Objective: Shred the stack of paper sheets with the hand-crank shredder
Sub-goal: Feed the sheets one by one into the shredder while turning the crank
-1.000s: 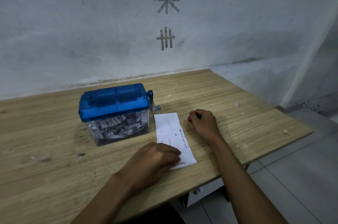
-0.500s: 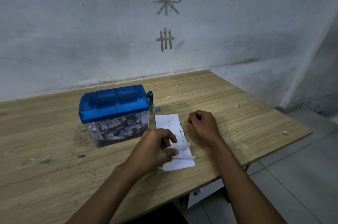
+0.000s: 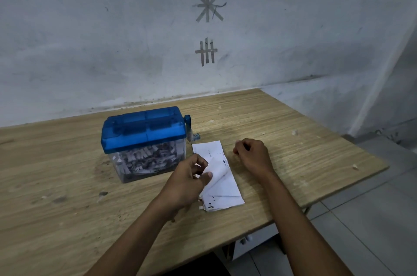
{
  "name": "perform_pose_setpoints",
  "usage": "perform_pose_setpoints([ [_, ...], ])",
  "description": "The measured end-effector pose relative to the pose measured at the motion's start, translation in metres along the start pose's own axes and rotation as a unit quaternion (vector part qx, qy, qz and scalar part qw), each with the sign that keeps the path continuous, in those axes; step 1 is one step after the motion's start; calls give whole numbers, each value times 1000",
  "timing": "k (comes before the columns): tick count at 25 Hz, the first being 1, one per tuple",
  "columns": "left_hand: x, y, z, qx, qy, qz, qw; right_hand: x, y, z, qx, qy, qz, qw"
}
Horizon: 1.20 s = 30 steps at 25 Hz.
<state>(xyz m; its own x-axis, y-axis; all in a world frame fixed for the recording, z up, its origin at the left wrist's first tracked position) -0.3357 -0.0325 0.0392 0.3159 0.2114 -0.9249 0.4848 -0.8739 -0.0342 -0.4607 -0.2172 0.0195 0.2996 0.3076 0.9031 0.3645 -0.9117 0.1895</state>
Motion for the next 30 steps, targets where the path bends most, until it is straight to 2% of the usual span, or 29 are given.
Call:
perform_pose_setpoints([
  [5, -19, 3, -10, -72, -2, 46, 996, 1, 0, 1, 9, 6, -9, 1000],
  [7, -25, 7, -16, -104, 6, 64, 993, 2, -1, 5, 46, 28, -17, 998],
  [9, -31, 10, -20, -122, -1, 77, 989, 4, -5, 14, 116, 33, -33, 992],
  [12, -36, 13, -22, -131, -1, 85, 988, 2, -6, 25, 171, -78, -59, 980],
  [17, -38, 11, -26, -153, -51, 93, 983, 7, -5, 30, 174, -207, -92, 958],
  [24, -53, 6, -47, -234, -120, 136, 955, 11, -9, 28, 166, -228, -93, 955],
  [30, -62, 11, -58, -246, -133, 137, 950, 13, -12, 33, 186, -259, -113, 941],
])
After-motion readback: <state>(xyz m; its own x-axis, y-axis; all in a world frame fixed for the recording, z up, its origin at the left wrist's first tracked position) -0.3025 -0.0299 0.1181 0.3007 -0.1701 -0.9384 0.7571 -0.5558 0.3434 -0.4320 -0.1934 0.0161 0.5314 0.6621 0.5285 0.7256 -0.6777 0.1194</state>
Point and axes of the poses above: each hand's wrist, its own y-axis towards the middle knuckle, its own z-axis out of the palm, x = y × z, the point moved 8 cm from there along y, towards the middle knuckle, and after that the axes turned 1 degree about -x, right-handed, at the moved point
